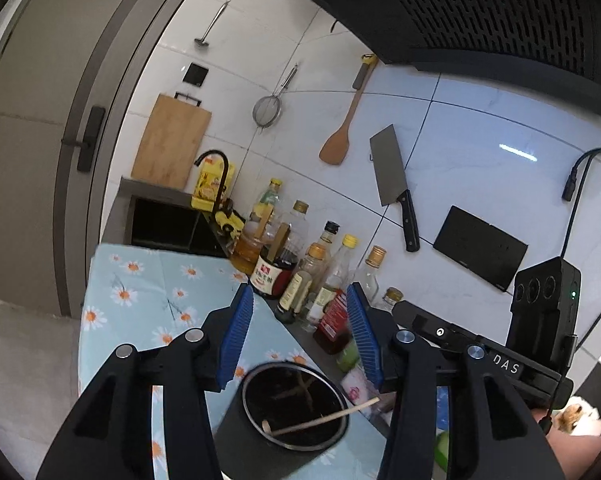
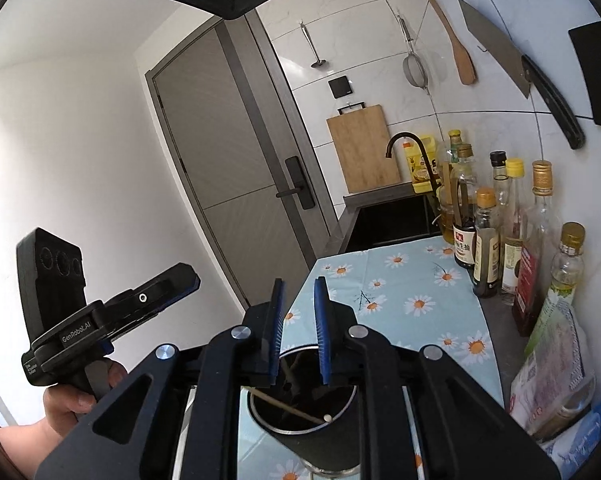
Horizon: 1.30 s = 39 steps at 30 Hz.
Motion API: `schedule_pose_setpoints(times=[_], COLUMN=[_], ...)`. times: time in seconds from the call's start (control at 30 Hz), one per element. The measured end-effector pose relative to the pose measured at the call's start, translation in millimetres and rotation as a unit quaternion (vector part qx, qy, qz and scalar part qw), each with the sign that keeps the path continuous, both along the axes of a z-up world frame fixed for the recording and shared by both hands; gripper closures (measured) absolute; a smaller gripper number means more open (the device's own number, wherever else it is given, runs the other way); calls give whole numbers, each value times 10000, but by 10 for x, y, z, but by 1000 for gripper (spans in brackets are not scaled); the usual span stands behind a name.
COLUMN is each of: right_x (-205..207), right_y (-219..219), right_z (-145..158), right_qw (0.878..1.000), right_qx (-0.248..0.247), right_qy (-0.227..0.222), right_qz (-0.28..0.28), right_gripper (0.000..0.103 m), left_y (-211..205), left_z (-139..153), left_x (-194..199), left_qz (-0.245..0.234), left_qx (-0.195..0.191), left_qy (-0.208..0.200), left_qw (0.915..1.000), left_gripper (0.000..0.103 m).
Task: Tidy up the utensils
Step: 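Open both grippers to drop the chopsticks into the black holder, then lower the right gripper to the chopsticks and grasp one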
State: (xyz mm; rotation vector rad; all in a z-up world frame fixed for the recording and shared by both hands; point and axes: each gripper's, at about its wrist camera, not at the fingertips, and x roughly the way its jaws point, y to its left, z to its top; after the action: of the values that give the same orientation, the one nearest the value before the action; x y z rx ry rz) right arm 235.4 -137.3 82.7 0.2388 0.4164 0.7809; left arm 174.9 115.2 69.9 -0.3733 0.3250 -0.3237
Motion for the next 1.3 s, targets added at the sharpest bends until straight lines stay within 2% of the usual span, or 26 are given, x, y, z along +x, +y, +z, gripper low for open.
schedule_pose_setpoints(times=[0.07,0.13,0.17,0.3,0.4,0.57,0.8,0.93,0.97,1.1,1.17,1.23,1.3], right_x=[-61,-125,-155,-251,-336,-420,-476,-484,-497,-529,-536,-527,-492], right_y=[-30,-45,-45,-34,-24,-9,-30,-5,25,110,162,218,312], right_z=[15,32,37,24,20,-41,-257,-443,-511,-644,-733,-837,-1002], right_qw=[10000,9997,9990,9933,9897,9839,9698,9538,9462,9337,9268,9173,9014], right_qx=[-9,-103,-227,-738,-989,-1263,-1592,-2014,-2195,-2417,-2548,-2670,-3034], right_qy=[36,181,313,692,710,780,1135,1507,1630,1741,1852,2025,2221], right_qz=[21,157,242,557,758,998,1458,1641,1730,1986,2045,2152,2146], right_gripper=[83,74,66,66,66,66,66,66,66,66,66,66,67], left_y=[23,42,36,0,-35,-74,-225,-356,-380,-477,-480,-474,-474], left_z=[-13,-31,-33,-29,-11,-20,-241,-430,-460,-639,-715,-808,-908], left_x=[-53,-114,-167,-373,-501,-660,-795,-884,-905,-991,-1062,-1108,-1148], left_qz=[11,-58,-74,42,257,593,839,863,856,871,1035,1081,1086], left_qx=[-65,-120,-67,217,433,470,444,496,508,515,492,367,304], left_qy=[152,366,490,682,862,1280,2135,2566,2629,2955,3023,3167,3320], left_qw=[9999,9992,9987,9974,9950,9889,9723,9614,9597,9500,9463,9416,9365], left_gripper=[54,49,48,47,45,44,44,44,44,44,44,44,44])
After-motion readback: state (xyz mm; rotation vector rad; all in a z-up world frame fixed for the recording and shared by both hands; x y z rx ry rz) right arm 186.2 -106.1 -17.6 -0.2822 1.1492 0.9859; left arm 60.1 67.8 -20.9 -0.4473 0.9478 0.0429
